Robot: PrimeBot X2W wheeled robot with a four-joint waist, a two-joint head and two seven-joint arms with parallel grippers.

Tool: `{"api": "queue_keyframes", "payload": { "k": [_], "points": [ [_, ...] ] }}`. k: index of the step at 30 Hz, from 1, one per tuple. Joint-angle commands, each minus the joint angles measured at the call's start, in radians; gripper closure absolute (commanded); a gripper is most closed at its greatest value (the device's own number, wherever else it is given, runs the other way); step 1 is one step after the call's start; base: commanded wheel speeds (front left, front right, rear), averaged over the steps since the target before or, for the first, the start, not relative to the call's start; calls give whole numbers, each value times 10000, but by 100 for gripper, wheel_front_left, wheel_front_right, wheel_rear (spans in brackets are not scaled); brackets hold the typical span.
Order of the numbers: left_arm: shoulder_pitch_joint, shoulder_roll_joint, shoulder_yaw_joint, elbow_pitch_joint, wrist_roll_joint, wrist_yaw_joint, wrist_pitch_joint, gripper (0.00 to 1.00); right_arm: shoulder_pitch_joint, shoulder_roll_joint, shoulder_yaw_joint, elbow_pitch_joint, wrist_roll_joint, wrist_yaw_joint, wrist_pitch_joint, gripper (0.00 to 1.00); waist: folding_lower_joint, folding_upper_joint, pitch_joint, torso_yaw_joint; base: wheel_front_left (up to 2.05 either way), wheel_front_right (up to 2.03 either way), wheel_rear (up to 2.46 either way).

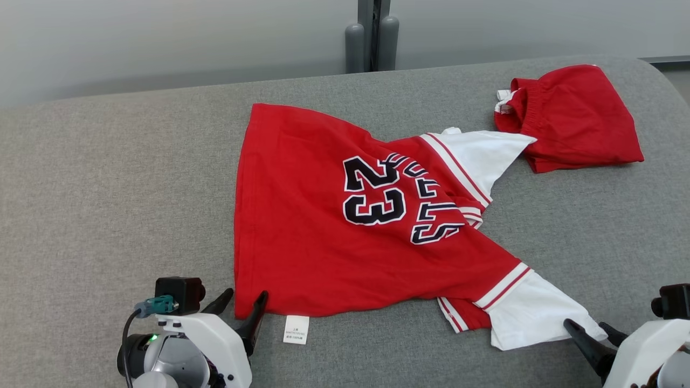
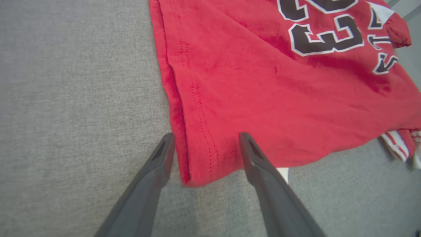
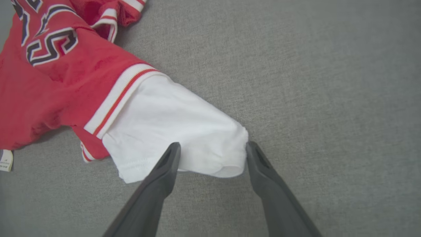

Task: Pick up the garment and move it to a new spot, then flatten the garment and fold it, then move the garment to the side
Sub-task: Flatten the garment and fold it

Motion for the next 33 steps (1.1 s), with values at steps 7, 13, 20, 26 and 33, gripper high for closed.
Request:
{"api": "queue_keyframes", "payload": {
  "k": [7, 13, 20, 26, 33],
  "points": [
    [-300, 115, -193, 207, -97, -72, 242, 0, -329, 260, -254, 674, 245, 6, -55, 0, 0, -1, 108, -36, 0, 0, 0],
    [-382, 164, -255, 419, -46, 75, 463, 0, -555, 351, -178, 1345, 474, 6, -132, 0, 0, -1, 183, -80, 0, 0, 0],
    [-349, 247, -285, 472, -59, 207, 582, 0, -805, 334, 87, 2168, 849, 6, -338, 0, 0, -1, 212, -49, 0, 0, 0],
    [-228, 297, -287, 321, -120, 257, 608, 52, -961, 132, 266, 2451, 1042, 6, -747, 57, 0, -1, 133, -19, 0, 0, 0],
    [-79, 362, -339, 94, -220, 226, 663, 100, -990, -139, 479, 2533, 1256, 6, -1070, 100, 0, -1, 21, -23, 0, 0, 0]
  ]
}}
